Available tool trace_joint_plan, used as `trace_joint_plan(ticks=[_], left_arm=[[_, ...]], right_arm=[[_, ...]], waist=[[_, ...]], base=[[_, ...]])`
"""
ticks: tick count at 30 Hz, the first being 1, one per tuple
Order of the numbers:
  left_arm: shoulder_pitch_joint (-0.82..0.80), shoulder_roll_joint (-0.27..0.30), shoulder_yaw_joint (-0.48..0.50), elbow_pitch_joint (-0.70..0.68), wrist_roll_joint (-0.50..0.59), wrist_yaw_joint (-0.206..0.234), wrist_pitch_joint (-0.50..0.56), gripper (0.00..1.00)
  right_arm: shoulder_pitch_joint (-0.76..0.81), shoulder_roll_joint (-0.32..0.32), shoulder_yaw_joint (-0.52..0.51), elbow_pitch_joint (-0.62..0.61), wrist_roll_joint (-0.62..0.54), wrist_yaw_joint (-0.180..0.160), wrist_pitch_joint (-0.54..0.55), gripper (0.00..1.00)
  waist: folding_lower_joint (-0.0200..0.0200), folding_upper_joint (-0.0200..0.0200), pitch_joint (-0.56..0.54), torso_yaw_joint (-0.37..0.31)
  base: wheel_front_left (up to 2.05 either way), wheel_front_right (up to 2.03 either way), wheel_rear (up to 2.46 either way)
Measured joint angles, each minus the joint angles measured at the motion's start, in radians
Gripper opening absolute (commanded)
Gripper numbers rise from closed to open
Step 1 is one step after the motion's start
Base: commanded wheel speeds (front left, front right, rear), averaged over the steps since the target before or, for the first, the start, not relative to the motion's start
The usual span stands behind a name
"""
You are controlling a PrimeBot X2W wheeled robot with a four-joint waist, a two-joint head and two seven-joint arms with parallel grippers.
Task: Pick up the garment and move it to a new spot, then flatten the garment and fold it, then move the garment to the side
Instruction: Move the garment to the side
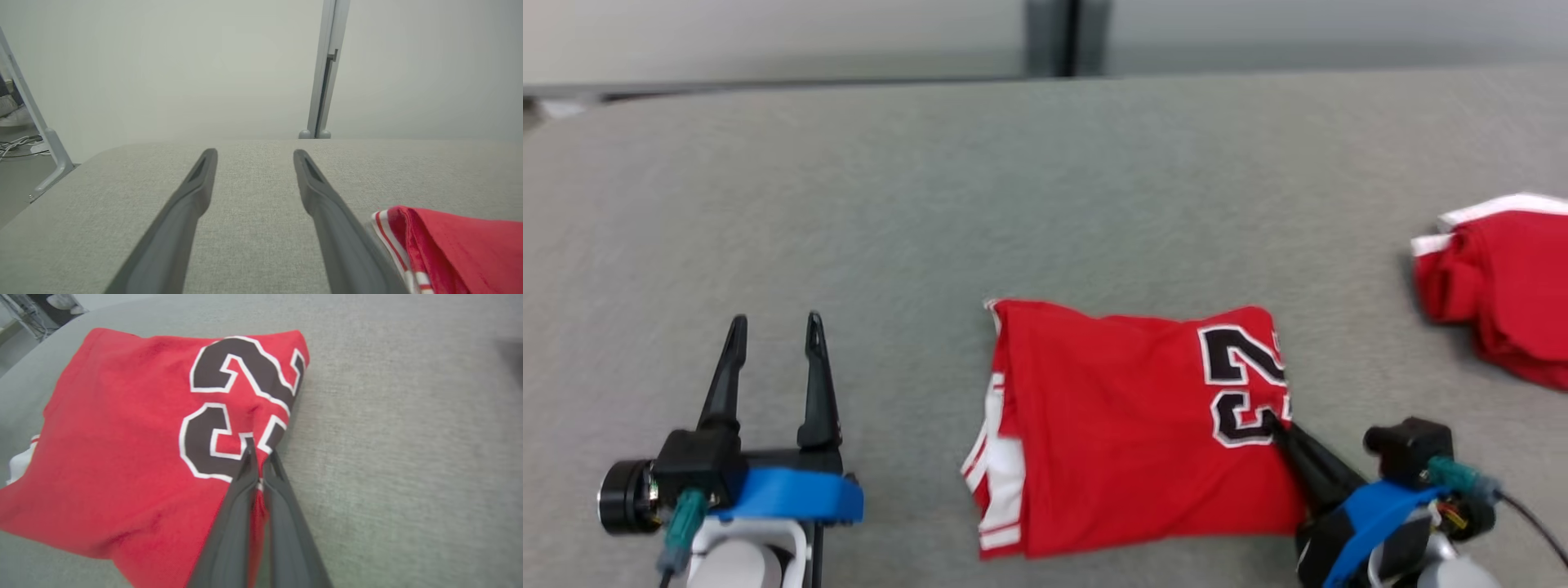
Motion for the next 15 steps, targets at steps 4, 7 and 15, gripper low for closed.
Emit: trace_joint_plan(ticks=[4, 7, 15], left_arm=[[0.003, 0.0, -0.002, -0.012, 0.002, -0.007, 0.0, 1.0], [-0.004, 0.008, -0.002, -0.022, 0.005, -0.009, 0.0, 1.0], [-0.054, 0.024, -0.024, -0.053, 0.024, -0.017, 0.023, 1.0]], right_arm=[[0.001, -0.028, -0.03, -0.008, 0.009, 0.0, 0.006, 0.0], [-0.013, -0.043, -0.049, -0.007, 0.021, 0.0, 0.003, 0.0], [-0.117, -0.067, -0.071, 0.009, 0.037, 0.0, -0.024, 0.0]], waist=[[0.0, -0.0001, 0.004, -0.092], [0.0, -0.0001, 0.013, -0.162], [0.0, -0.0001, 0.052, -0.243]], base=[[0.0, 0.0, 0.0], [0.0, 0.0, 0.0], [0.0, 0.0, 0.0]])
